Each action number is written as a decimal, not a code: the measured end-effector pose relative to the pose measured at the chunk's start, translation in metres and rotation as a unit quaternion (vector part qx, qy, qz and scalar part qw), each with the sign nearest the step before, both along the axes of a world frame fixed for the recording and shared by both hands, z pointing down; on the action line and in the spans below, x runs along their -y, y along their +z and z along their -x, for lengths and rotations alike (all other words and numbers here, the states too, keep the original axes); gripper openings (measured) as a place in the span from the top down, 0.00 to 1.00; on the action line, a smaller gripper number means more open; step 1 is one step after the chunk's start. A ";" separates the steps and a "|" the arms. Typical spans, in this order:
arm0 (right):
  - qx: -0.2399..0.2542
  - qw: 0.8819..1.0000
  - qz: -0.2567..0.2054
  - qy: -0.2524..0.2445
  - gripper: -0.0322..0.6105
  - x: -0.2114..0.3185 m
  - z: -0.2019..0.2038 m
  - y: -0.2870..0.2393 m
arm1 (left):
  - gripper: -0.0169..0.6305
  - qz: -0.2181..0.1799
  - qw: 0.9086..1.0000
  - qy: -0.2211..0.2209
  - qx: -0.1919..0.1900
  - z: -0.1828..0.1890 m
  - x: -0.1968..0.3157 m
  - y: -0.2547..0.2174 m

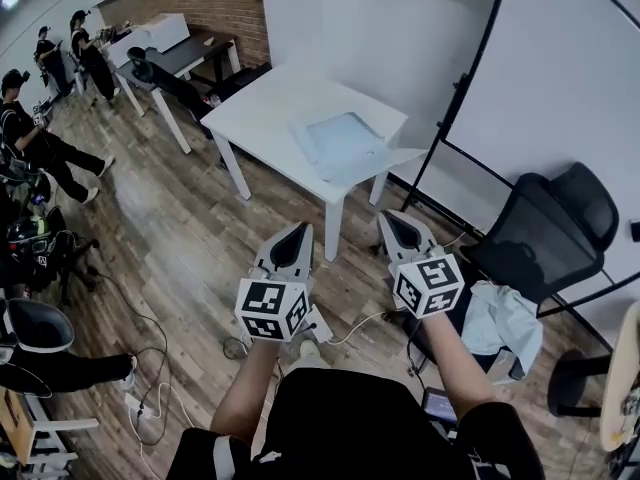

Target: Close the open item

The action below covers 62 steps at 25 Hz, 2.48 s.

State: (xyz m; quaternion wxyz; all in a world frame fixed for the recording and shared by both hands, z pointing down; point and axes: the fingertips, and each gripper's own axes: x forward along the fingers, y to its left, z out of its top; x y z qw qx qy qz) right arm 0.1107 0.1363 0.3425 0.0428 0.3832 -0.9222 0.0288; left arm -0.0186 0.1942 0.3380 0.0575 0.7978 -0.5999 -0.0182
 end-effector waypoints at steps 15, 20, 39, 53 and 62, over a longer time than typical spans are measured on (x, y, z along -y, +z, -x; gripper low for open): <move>-0.006 1.000 0.009 0.028 0.89 0.082 0.078 -0.001 | 0.96 0.002 0.999 0.035 -0.003 0.082 0.078 -0.006; -0.014 0.999 0.014 0.042 0.89 0.087 0.079 0.010 | 0.96 0.005 0.999 0.049 -0.011 0.084 0.090 0.002; -0.030 0.993 0.058 0.097 0.89 0.165 -0.019 0.059 | 0.96 0.029 0.994 0.107 -0.010 -0.009 0.179 0.024; -0.025 0.988 0.108 0.105 0.89 0.232 -0.062 0.112 | 0.96 0.070 0.989 0.128 0.003 -0.061 0.252 0.059; -0.036 0.983 0.151 0.094 0.89 0.250 -0.072 0.159 | 0.96 0.115 0.985 0.125 0.003 -0.076 0.272 0.102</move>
